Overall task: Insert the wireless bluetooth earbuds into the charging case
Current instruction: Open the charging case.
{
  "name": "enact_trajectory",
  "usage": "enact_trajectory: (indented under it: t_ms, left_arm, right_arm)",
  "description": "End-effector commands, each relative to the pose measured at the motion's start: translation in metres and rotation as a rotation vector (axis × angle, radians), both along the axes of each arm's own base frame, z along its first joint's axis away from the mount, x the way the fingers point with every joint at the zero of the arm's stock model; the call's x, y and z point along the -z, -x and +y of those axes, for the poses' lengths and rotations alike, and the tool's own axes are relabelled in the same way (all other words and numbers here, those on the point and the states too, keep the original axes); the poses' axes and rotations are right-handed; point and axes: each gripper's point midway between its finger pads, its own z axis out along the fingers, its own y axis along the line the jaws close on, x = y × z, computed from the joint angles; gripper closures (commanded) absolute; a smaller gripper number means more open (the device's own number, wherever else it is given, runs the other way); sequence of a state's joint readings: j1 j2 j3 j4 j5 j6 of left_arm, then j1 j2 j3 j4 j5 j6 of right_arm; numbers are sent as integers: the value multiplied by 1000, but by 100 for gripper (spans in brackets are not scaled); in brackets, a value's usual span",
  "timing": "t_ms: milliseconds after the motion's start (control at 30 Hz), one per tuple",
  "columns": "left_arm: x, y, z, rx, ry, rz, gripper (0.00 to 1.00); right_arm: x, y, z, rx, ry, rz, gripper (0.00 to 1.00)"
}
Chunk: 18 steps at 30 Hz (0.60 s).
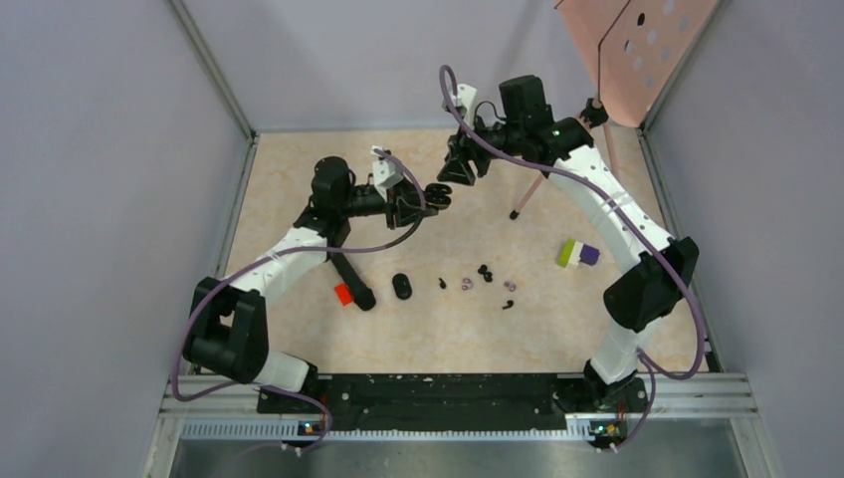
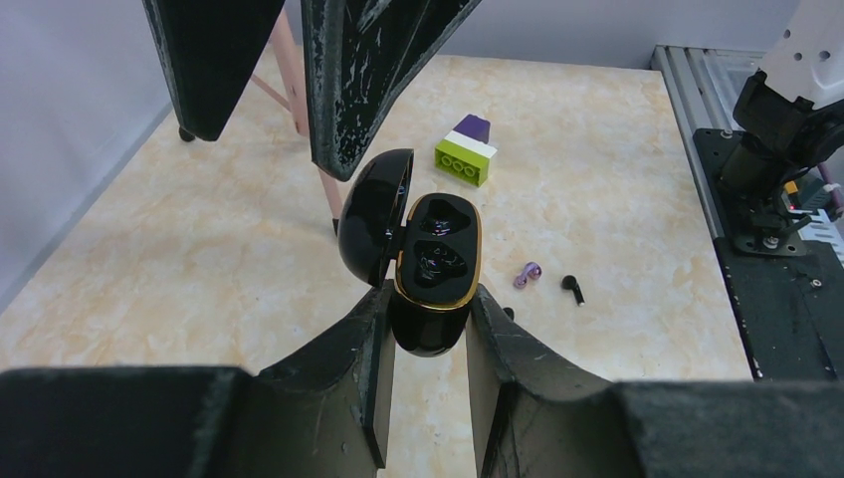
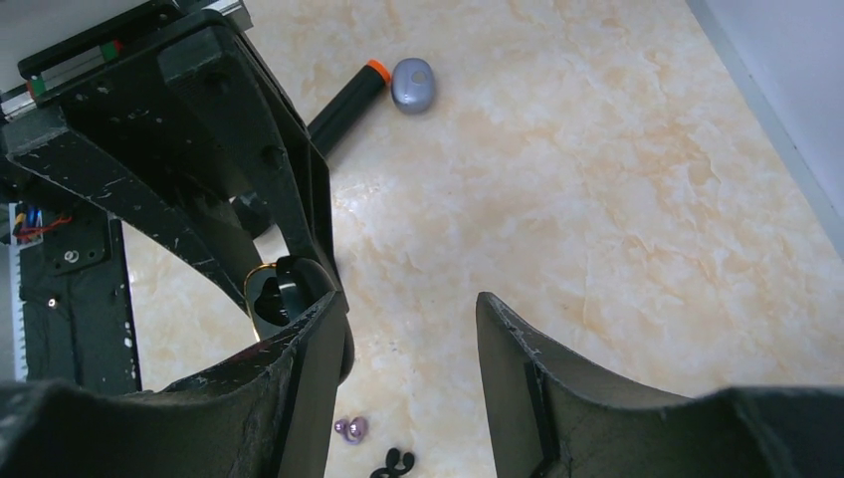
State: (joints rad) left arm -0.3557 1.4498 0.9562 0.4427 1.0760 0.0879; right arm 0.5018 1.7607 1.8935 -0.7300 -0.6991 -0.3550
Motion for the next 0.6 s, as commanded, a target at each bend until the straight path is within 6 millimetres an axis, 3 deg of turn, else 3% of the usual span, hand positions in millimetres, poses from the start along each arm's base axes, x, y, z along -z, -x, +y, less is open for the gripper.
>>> enact_trajectory:
  t_ms: [0, 167, 267, 400, 567]
  left_arm:
    - [-4, 0, 0, -15, 23, 2, 100]
    - [-2, -2, 4, -42, 29, 37, 100]
    - [-1, -5, 10, -82, 44, 105, 100]
    - [1, -10, 26, -176, 64, 177, 100]
    - [10, -15, 52, -293, 76, 270, 100]
  right_arm:
    - [-27, -6, 0, 14, -45, -63, 50]
    - [-57, -8, -5, 51, -79, -115, 49]
    - [-59, -6, -12, 74, -69, -131, 49]
    - [-21, 3, -32, 140, 17, -81, 49]
    - [67, 29, -81, 274, 226, 25, 56]
